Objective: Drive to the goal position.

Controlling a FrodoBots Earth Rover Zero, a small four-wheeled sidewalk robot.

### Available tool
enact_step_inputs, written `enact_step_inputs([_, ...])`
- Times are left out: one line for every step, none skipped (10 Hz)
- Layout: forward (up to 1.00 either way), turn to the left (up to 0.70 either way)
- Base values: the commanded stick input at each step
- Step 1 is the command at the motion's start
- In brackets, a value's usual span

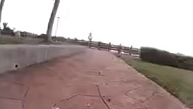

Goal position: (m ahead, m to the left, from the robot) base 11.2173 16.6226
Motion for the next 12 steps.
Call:
enact_step_inputs([1.0, 0.0])
enact_step_inputs([1.0, 0.0])
enact_step_inputs([1.0, 0.0])
enact_step_inputs([1.0, 0.0])
enact_step_inputs([1.0, 0.0])
enact_step_inputs([1.0, 0.0])
enact_step_inputs([1.0, 0.0])
enact_step_inputs([1.0, 0.0])
enact_step_inputs([1.0, 0.0])
enact_step_inputs([1.0, 0.0])
enact_step_inputs([1.0, 0.0])
enact_step_inputs([1.0, 0.0])
